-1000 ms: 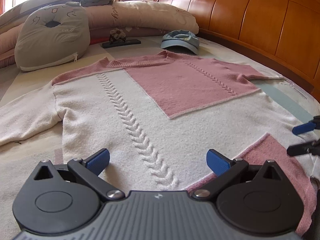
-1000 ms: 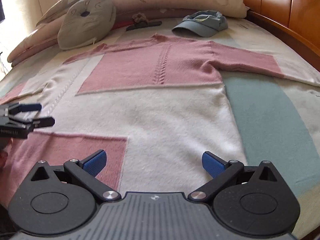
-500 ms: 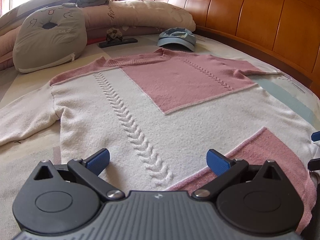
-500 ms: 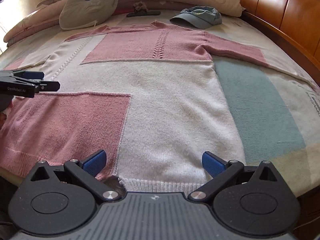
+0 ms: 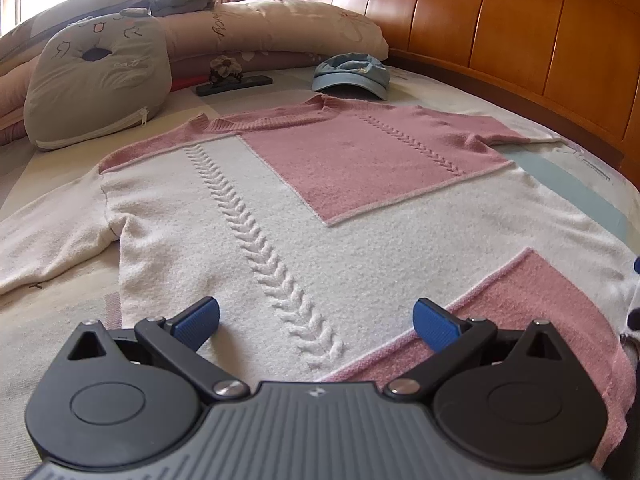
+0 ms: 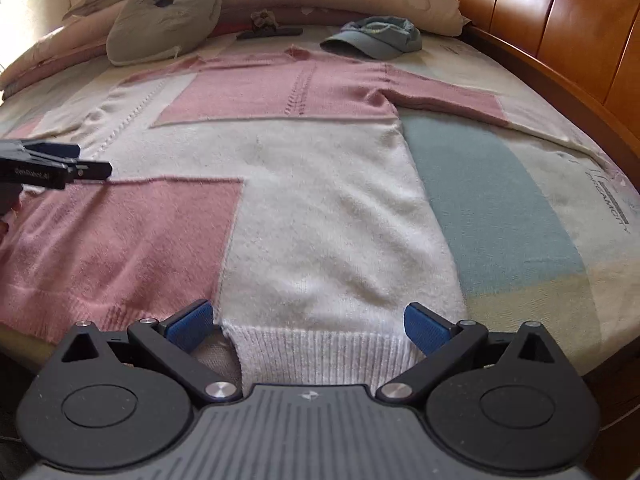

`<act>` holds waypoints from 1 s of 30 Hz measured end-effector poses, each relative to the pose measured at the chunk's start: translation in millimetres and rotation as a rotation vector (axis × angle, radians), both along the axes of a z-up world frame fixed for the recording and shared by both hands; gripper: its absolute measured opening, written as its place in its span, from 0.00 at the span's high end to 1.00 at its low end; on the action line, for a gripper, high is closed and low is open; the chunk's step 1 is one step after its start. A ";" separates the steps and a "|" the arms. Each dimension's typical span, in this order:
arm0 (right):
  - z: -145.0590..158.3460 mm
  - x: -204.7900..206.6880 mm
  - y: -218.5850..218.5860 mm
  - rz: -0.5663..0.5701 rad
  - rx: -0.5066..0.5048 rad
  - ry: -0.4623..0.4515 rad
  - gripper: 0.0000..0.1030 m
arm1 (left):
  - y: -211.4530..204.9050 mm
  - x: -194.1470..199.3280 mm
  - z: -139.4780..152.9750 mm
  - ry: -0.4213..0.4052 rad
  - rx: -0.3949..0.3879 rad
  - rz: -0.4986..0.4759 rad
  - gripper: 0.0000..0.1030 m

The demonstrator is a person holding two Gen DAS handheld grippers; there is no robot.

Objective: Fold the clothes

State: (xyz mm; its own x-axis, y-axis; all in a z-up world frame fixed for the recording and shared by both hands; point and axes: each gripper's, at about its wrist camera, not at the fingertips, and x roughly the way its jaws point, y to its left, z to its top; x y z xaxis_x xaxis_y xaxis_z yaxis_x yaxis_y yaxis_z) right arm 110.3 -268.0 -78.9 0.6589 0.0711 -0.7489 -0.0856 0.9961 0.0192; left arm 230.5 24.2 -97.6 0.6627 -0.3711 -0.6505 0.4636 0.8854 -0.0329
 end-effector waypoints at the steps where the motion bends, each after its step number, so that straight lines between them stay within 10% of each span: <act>1: 3.4 3.3 0.7 0.002 0.008 -0.023 0.00 | -0.2 -0.5 0.0 -0.002 0.001 -0.002 0.01; 12: -9.9 42.4 -20.1 -0.170 0.034 -0.014 0.00 | 2.0 0.9 -0.2 -0.005 0.019 0.014 0.01; 21: -0.5 33.2 57.1 0.167 0.009 -0.035 0.00 | 1.5 -3.9 5.2 -0.029 0.025 0.001 0.01; 30: -7.0 13.6 40.7 0.103 -0.022 0.034 0.00 | 2.8 -7.4 9.1 -0.043 0.027 -0.005 0.01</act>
